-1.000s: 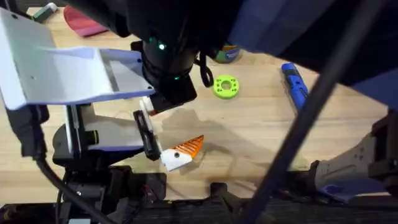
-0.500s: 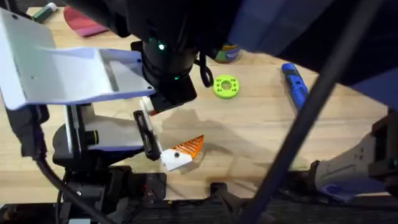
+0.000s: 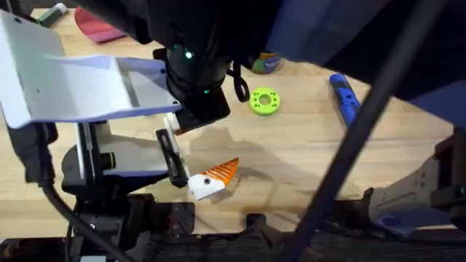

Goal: Pick up the gripper from the table and insert it into the empty holder that is missing its gripper. Then pick up a screw, insert it into the mounting hole, and use the screwdriver to tighten it. Finally, clean up the table by picking up the vegetable and placing it into the bucket.

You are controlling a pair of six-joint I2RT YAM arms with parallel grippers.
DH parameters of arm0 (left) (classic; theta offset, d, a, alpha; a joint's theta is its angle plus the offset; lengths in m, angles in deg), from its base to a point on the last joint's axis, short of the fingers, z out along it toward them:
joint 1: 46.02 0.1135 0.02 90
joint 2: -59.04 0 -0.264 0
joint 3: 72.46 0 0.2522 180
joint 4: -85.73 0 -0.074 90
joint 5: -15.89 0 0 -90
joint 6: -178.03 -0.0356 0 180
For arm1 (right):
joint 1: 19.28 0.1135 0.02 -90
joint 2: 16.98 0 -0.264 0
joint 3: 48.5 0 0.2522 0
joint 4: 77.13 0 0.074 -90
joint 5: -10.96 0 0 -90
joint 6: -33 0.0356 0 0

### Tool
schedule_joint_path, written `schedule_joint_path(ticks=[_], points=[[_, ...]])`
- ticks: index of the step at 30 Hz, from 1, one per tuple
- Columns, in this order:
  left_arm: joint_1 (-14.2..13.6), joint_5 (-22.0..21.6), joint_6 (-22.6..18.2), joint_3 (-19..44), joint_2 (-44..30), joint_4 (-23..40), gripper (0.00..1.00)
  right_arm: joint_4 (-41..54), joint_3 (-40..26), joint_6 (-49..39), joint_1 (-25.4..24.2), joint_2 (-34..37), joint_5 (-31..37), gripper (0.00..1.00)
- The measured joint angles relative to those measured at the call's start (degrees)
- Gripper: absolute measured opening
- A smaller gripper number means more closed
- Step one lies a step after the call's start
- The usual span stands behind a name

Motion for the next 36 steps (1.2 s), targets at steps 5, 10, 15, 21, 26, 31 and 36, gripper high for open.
schedule_joint_path(ticks=[5,10,15,21,26,31,36], points=[[0.0,0.0,0.0,0.0,0.0,0.0,0.985,0.0,0.0,0.0,0.3,0.0,0.0,0.006],[0.0,0.0,0.0,0.0,0.0,0.0,0.985,0.0,0.0,0.0,0.4,0.0,0.0,0.006],[0.0,0.0,0.0,0.0,0.0,0.0,0.985,0.1,0.0,0.0,0.6,0.0,1.3,0.006],[0.0,0.0,0.0,0.0,0.0,0.0,0.985,1.0,-0.8,0.4,1.3,0.0,3.0,0.006],[0.0,0.0,0.0,0.0,0.0,0.0,0.985,3.0,-3.2,0.7,2.2,0.0,3.5,0.006],[0.0,0.0,0.0,0.0,0.0,0.0,0.986,4.2,-4.4,1.6,2.9,0.0,3.5,0.006],[0.0,0.0,0.0,0.0,0.0,0.0,0.987,4.5,-4.7,2.2,3.1,0.0,3.7,0.006]])
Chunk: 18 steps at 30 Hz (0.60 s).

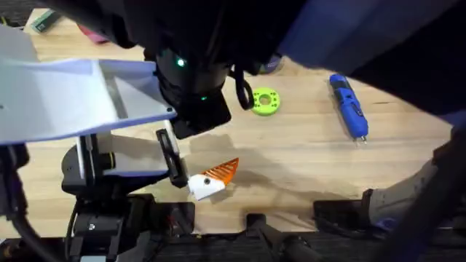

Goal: Pick up the gripper from the table and insert it into the empty holder that is missing its gripper. Then pick up a screw, insert it into the mounting hole, and use the screwdriver to tighten it. Finally, clean up the table by picking up the vegetable and placing it into the bucket.

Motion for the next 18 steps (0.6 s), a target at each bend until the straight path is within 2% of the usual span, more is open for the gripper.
schedule_joint_path(ticks=[18], points=[[0.0,0.1,0.2,0.0,0.0,0.0,0.985,-0.2,-0.3,0.0,0.3,3.3,1.1,0.006]])
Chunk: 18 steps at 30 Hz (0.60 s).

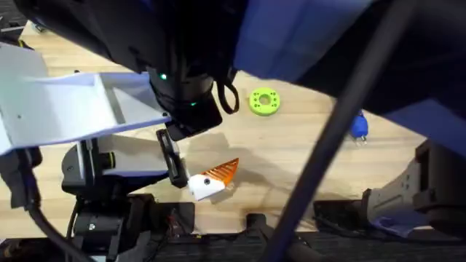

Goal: Pick up the gripper from the table and insert it into the empty holder that is missing its gripper. Then pick up a screw, insert it into the mounting hole, and use the screwdriver to tighten it. Finally, clean up the table by picking up the vegetable and placing it into the bucket.

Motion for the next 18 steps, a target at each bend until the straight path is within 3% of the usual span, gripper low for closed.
schedule_joint_path(ticks=[18], points=[[0.0,0.0,-0.1,0.0,0.0,0.0,0.985,-0.6,0.0,0.2,0.0,0.1,2.4,0.006]])
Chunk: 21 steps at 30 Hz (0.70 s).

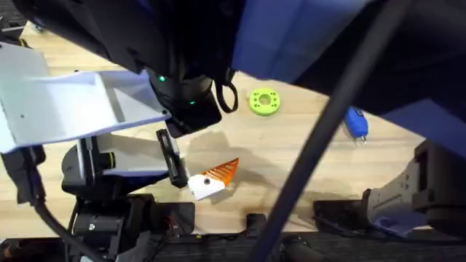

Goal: Pick up the gripper from the table and insert it into the empty holder that is missing its gripper. Then pick up a screw, insert it into the mounting hole, and use the screwdriver to tighten it. Finally, clean up the table by picking up the vegetable and placing it into the bucket.

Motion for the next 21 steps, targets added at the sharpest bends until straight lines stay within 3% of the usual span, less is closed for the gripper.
schedule_joint_path(ticks=[21], points=[[0.0,0.0,0.0,0.0,0.0,0.0,0.985,0.5,0.0,1.1,0.0,0.7,-0.2,0.006]])
